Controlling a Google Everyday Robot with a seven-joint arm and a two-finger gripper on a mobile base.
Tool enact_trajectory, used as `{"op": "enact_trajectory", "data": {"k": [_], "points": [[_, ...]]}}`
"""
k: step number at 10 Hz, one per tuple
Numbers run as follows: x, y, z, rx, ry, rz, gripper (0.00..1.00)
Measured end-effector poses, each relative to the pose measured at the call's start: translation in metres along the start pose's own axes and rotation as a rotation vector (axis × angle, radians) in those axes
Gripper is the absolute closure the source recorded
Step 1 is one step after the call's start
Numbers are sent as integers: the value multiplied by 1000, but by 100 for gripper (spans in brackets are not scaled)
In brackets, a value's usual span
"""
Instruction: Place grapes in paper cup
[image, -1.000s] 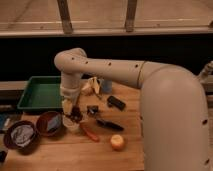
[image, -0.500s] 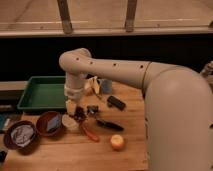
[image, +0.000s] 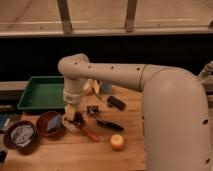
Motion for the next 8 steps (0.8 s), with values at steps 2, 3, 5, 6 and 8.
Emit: {"op": "enact_trajectory", "data": {"k": [2,3,5,6,8], "points": [[-4,4,2,-7,6,-16,100],[-6,5,3,-9,9,-25,100],[-19,5,3,-9,20,-49,100],[-27,3,7,-14,32,-58,100],[-37,1,18,-24,63,-72,92]]}}
